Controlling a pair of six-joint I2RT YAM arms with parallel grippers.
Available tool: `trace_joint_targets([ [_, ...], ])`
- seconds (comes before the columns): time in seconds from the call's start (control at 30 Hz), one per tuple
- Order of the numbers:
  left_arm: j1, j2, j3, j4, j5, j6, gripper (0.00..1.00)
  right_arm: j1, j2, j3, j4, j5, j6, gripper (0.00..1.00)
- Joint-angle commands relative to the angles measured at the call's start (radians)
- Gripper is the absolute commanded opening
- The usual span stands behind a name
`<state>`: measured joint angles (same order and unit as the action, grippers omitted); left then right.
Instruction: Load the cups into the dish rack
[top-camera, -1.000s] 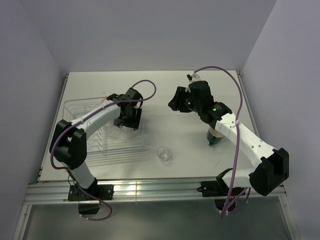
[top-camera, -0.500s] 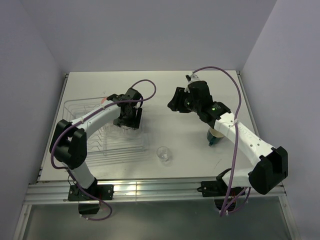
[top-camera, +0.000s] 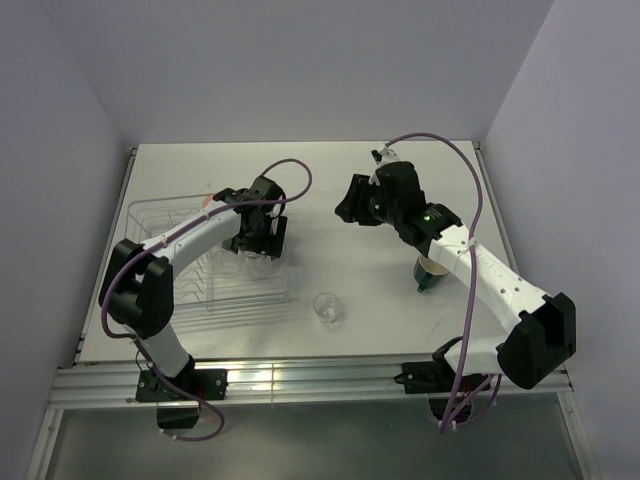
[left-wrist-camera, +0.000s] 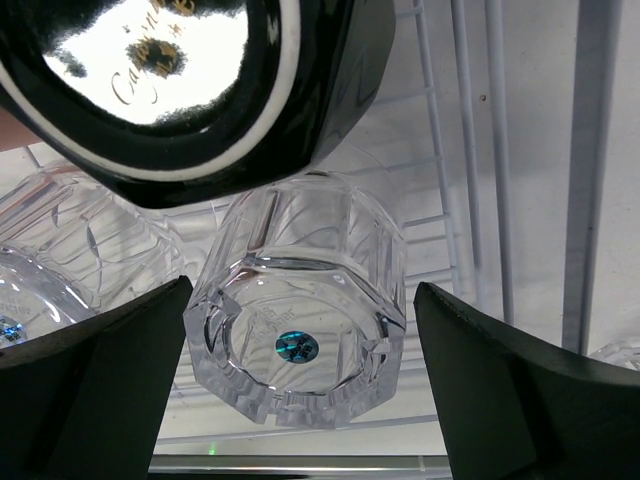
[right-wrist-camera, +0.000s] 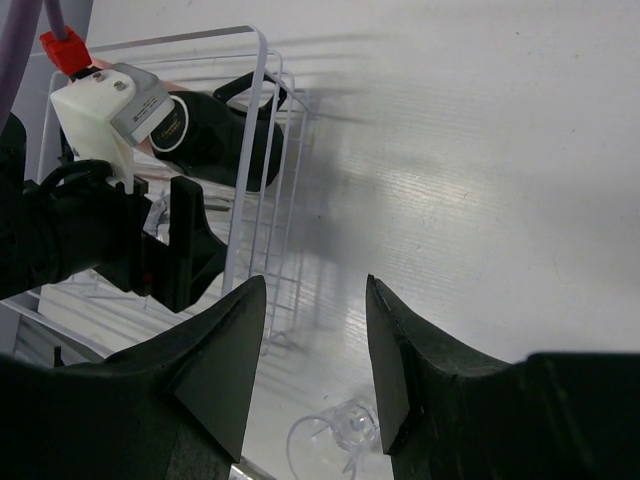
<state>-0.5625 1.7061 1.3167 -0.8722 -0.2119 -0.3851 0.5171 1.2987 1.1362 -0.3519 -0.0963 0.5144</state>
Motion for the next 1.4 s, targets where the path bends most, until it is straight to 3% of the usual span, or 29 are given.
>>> trace_joint_targets([
  [0.0, 0.0, -0.066, 0.021, 0.025, 0.002, 0.002, 0.99, -0.008, -0.022, 0.002, 0.021, 0.004, -0.017, 0.52],
  [0.4, -0.004, -0.206, 0.07, 0.009, 0.088, 0.02, 0.99, -0.008, -0.062, 0.014, -0.073, 0.093, -0.031, 0.52],
  [0.83, -0.005, -0.439, 0.049, 0.117, 0.138, -0.029, 0.99, -0.025, -0.254, -0.108, -0.321, 0.489, 0.09, 0.53],
  [1.0, -0.004, -0.485, 0.049, 0.159, 0.155, -0.038, 0.99, -0.061, -0.279, -0.179, -0.389, 0.535, 0.134, 0.53],
  [1.37, -0.004, -0.511, 0.021, 0.171, 0.151, -0.038, 0.99, -0.18, -0.25, -0.273, -0.372, 0.535, 0.124, 0.52],
])
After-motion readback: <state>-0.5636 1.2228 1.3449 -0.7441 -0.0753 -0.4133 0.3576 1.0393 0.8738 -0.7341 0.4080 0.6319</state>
